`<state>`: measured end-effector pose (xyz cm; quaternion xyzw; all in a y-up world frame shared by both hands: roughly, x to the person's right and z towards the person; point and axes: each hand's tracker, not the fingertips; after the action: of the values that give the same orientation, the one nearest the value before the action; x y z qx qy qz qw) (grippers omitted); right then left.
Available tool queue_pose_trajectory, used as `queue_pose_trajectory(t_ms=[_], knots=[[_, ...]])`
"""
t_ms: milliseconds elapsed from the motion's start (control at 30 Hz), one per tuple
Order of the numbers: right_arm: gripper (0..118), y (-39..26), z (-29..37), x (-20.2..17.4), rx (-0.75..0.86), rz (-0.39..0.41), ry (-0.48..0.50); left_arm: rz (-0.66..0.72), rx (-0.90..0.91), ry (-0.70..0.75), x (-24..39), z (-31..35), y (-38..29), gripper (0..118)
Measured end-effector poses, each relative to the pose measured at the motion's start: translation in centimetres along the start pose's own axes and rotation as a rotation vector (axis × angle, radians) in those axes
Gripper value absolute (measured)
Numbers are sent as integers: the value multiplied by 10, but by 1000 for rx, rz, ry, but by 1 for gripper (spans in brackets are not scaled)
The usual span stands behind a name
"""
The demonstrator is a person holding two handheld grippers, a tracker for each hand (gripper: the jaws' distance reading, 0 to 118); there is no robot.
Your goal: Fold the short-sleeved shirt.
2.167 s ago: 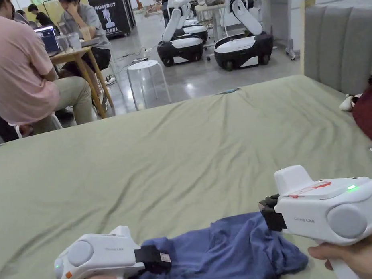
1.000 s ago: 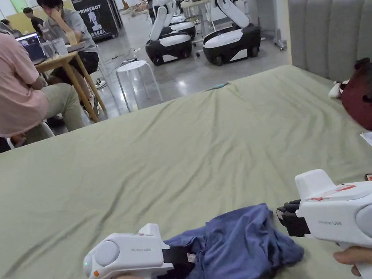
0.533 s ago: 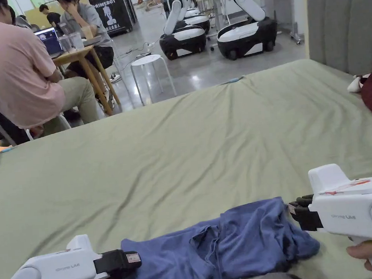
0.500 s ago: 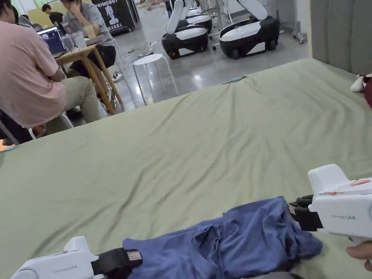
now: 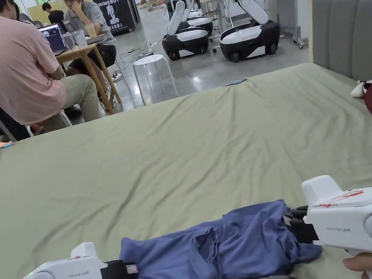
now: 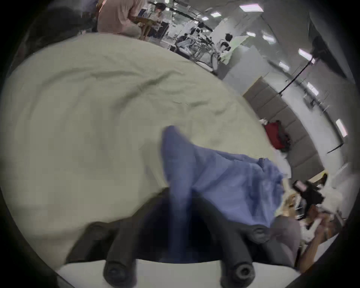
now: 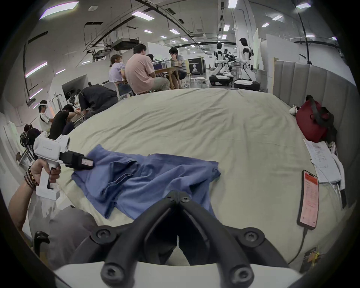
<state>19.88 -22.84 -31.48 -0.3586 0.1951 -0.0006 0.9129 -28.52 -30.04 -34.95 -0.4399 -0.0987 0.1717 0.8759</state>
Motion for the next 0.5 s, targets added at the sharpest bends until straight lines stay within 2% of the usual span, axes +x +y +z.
queue_pose_trajectory(t_ms=[67, 233, 367, 500], knots=[[0, 0, 0, 4, 0, -17, -21, 114, 8, -147, -15, 4, -2, 11], [0, -2, 2, 6, 10, -44, -14, 172, 64, -181, -34, 22, -9, 10], [0, -2, -1, 2, 3, -29, -12, 168, 85, -165, -47, 37, -12, 10], [0, -2, -2, -1, 1, -27, -3, 253, 170, -127, -79, 68, -14, 10]])
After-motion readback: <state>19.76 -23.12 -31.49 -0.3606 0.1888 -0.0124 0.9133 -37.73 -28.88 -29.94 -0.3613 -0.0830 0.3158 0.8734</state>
